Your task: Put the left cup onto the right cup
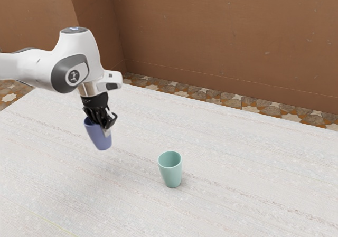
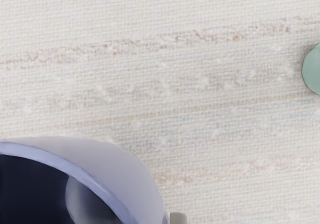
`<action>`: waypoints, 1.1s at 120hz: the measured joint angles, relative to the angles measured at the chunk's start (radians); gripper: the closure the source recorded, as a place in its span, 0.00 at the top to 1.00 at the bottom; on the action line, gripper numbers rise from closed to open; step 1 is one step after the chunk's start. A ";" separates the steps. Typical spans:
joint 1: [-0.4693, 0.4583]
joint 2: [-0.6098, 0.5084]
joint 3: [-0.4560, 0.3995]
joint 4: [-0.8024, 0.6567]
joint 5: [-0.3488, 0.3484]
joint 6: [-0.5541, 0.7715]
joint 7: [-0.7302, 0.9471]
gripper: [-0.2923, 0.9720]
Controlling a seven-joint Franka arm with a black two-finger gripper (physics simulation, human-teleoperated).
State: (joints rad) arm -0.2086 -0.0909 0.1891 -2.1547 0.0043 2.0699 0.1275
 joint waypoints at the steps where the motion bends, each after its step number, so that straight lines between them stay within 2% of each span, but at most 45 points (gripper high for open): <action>1: -0.001 -0.002 -0.001 0.000 0.000 -0.002 0.000 0.15; 25: -0.019 -0.040 -0.024 0.021 0.000 -0.060 0.000 0.15; 56: -0.021 -0.026 -0.095 0.106 0.000 -0.131 0.001 0.15; 80: -0.027 0.014 -0.149 0.168 -0.001 -0.150 0.003 0.15; 132: -0.056 0.113 -0.182 0.261 -0.007 -0.148 0.004 0.15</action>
State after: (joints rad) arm -0.2643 0.0222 0.0075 -1.8938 -0.0025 1.9217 0.1314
